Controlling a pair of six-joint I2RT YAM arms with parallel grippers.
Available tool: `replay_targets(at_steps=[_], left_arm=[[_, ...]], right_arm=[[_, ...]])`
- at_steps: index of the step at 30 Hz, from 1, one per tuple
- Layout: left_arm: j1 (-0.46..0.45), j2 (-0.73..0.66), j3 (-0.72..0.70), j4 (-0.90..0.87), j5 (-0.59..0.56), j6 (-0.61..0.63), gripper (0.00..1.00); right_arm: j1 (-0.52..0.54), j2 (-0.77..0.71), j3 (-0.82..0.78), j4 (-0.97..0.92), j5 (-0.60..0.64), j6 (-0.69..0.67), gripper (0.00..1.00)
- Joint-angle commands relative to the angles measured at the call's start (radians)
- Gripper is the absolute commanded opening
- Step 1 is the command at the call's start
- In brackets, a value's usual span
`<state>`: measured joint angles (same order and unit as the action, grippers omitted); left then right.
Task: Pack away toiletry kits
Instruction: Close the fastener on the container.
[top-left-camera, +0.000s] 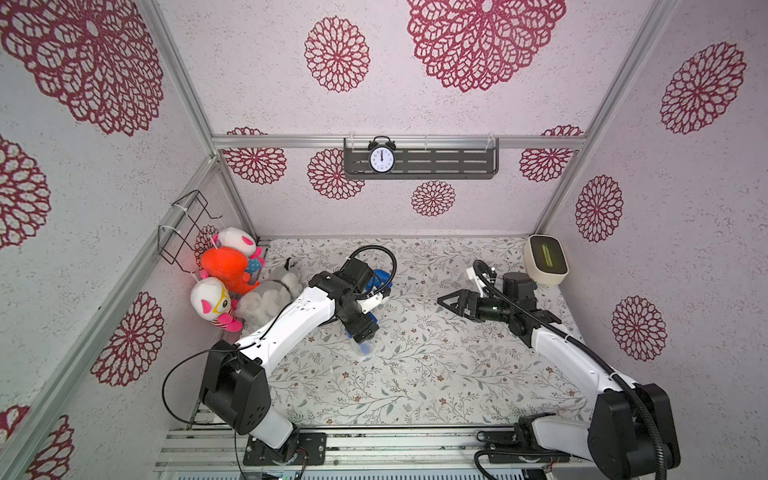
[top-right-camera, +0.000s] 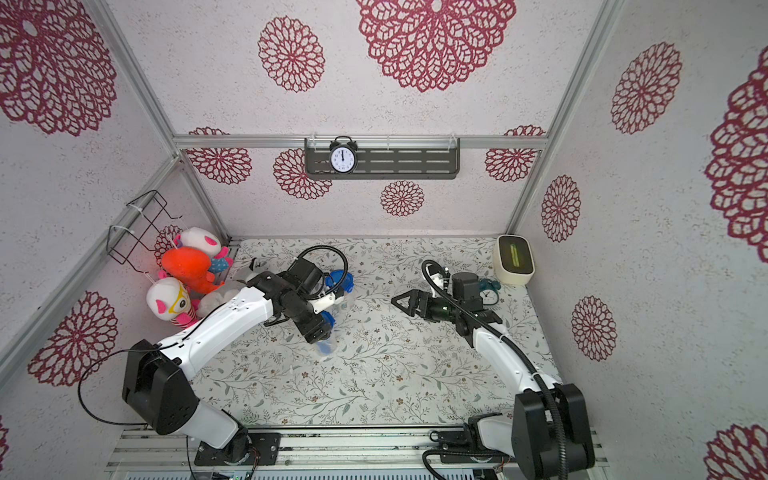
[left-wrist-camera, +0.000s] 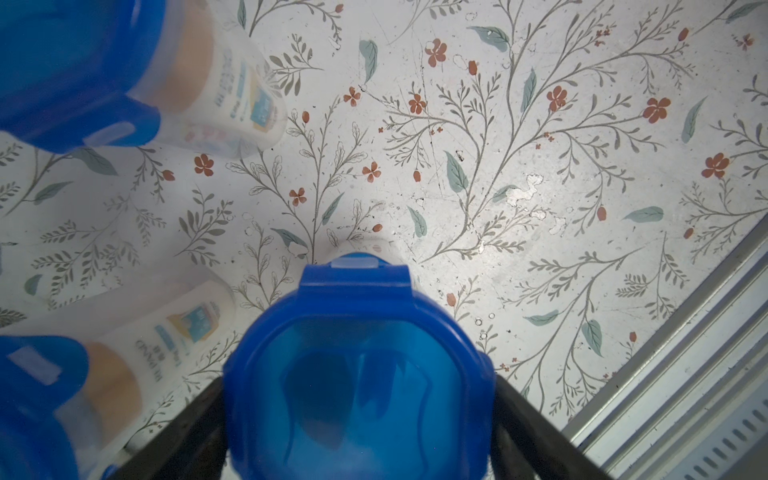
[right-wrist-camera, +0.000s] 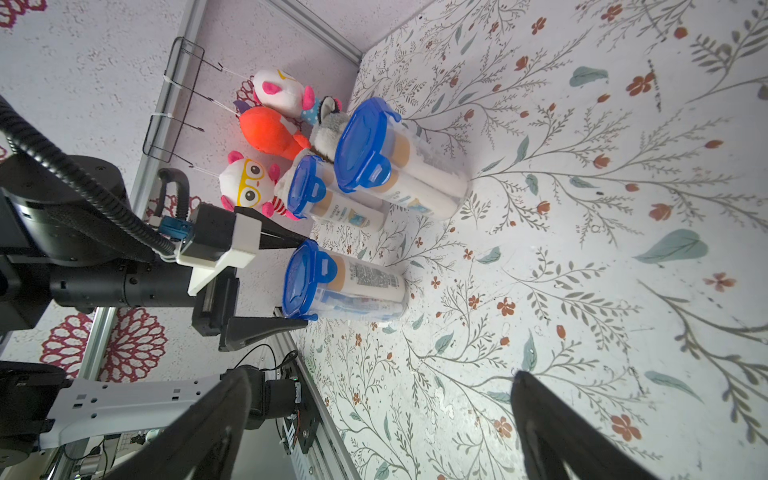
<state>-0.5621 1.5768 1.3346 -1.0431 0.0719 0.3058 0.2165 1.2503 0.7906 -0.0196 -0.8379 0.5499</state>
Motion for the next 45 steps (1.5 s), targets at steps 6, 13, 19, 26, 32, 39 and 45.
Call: replay_targets(at_steps=[6, 13, 19, 26, 32, 39, 45], left_arm=[[-0.014, 0.023, -0.055, -0.020, 0.103, -0.013, 0.79], [-0.015, 0.021, -0.042, 0.009, 0.082, -0.023, 0.98], [-0.014, 0.029, -0.043, 0.011, 0.081, -0.017, 0.98], [-0.014, 0.062, -0.045, 0.007, 0.089, -0.020, 0.99], [-0.014, 0.051, -0.016, -0.003, 0.096, -0.029, 0.81], [-0.014, 0.032, -0.003, 0.015, 0.060, -0.043, 0.97], [-0.013, -0.019, 0.036, 0.038, 0.055, -0.032, 0.98]], right_arm=[[-0.008, -0.060, -0.009, 0.015, 0.034, -0.023, 0.99], [-0.008, -0.078, -0.005, 0.003, 0.043, -0.025, 0.99], [-0.008, -0.091, -0.013, 0.003, 0.051, -0.022, 0.99], [-0.008, -0.102, -0.013, -0.011, 0.051, -0.033, 0.99], [-0.008, -0.101, -0.012, -0.010, 0.052, -0.036, 0.99], [-0.008, -0.110, -0.019, -0.012, 0.062, -0.036, 0.99], [-0.008, -0.129, -0.026, -0.026, 0.075, -0.044, 0.99]])
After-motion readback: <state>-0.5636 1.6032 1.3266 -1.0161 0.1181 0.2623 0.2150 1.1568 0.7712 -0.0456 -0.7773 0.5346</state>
